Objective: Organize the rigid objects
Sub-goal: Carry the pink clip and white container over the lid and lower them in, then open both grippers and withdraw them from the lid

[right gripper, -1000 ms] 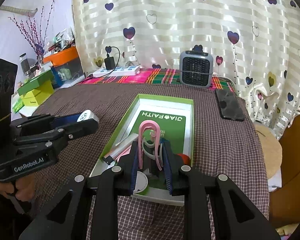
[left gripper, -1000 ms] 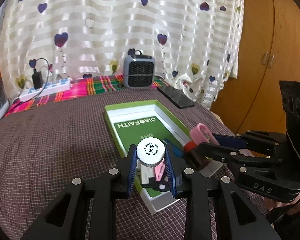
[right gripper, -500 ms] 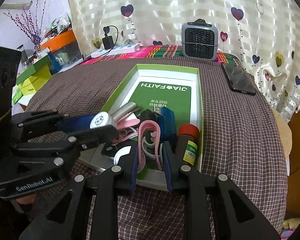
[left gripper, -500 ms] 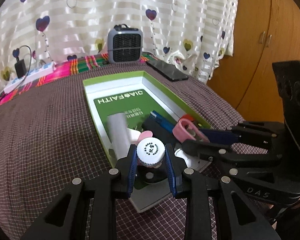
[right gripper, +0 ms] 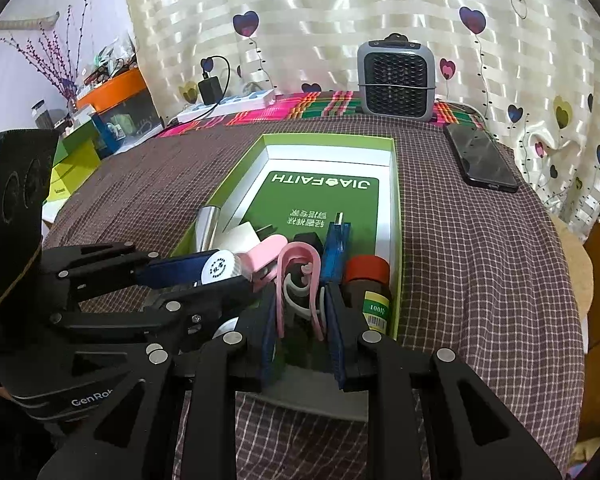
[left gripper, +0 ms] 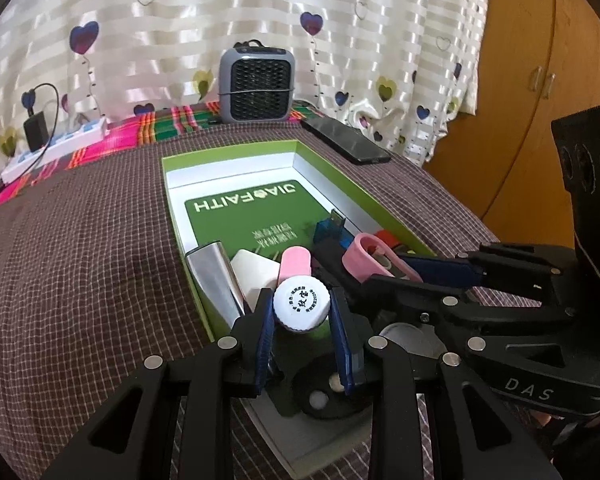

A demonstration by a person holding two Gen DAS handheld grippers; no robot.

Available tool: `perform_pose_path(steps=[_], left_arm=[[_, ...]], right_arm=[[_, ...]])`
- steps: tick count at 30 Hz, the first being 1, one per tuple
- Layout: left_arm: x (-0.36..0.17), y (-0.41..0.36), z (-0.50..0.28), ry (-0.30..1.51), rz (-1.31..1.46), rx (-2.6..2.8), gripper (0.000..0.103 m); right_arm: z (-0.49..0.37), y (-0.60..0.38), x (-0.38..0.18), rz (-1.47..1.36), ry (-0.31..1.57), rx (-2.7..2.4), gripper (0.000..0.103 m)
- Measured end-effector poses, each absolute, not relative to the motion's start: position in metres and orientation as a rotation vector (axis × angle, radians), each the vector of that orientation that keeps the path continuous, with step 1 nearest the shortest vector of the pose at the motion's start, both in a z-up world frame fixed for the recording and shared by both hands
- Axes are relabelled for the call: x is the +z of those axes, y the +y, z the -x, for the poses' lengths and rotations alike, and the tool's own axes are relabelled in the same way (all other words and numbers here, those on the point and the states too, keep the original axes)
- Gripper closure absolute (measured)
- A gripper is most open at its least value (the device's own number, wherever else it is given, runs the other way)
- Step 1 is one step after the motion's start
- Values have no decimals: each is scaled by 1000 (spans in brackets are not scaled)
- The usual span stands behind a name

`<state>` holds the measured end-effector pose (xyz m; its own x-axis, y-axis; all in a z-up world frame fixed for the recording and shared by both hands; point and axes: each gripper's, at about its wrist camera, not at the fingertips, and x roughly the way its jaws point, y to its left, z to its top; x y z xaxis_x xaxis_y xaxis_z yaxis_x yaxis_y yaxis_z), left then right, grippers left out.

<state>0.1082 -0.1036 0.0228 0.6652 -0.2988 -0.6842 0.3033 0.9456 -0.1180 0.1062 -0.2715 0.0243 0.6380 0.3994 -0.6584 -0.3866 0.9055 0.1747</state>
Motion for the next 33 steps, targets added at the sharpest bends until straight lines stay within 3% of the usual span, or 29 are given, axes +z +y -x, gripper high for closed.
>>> perform_pose_path(steps=[13,33], left_arm=[[33,-99,-103,747,25,-350,72],[46,-94,-62,750,-3,-274,72]], right_arm=[[-100,-269,35,13,708,442,77],[-57,-255,50,50,676,391,74]])
